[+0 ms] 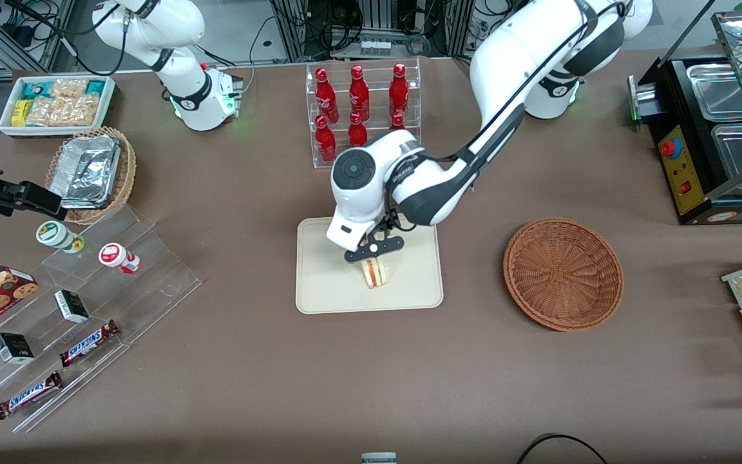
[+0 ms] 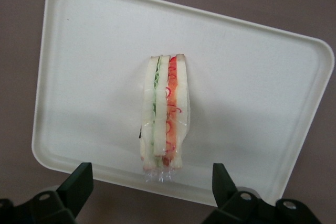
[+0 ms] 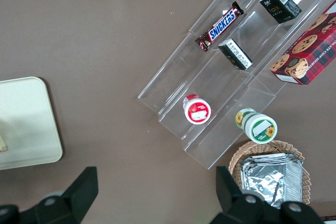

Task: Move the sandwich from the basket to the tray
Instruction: 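Open the left gripper and raise it off the sandwich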

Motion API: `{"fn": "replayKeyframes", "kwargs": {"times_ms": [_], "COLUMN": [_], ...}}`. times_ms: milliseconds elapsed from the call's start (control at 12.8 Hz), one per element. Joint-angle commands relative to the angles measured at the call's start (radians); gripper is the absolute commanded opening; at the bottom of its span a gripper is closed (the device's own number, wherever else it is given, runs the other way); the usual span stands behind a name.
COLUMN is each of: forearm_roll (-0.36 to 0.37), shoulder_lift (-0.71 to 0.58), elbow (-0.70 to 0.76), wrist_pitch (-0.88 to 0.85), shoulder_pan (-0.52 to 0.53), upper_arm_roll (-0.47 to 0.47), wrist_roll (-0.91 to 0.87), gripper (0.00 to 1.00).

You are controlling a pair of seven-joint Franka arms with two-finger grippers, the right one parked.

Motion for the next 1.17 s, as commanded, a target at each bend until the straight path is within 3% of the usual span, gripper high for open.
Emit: {"fn": "replayKeyframes", "kwargs": {"times_ms": [0,548,940,1096], "forearm_roll": [-0.038,-0.031,-0.044,-0.085], "shoulder_lift": [-0.054,-0.154,-0.279,-0.322], "elbow": [-0.007,-0.02,-0.153,-0.197], "wrist_pitch": [-0.064,-0.221,-0.25,-0.249], "shoulder_pan": [0.031,0.157,0.312,0.378], "upper_arm_roll": [0.004,0.01,0.005,0.005], "wrist_roll": [0.113,0.429,0.639,0.74], "gripper": [1.0,1.0,1.0,1.0]}}
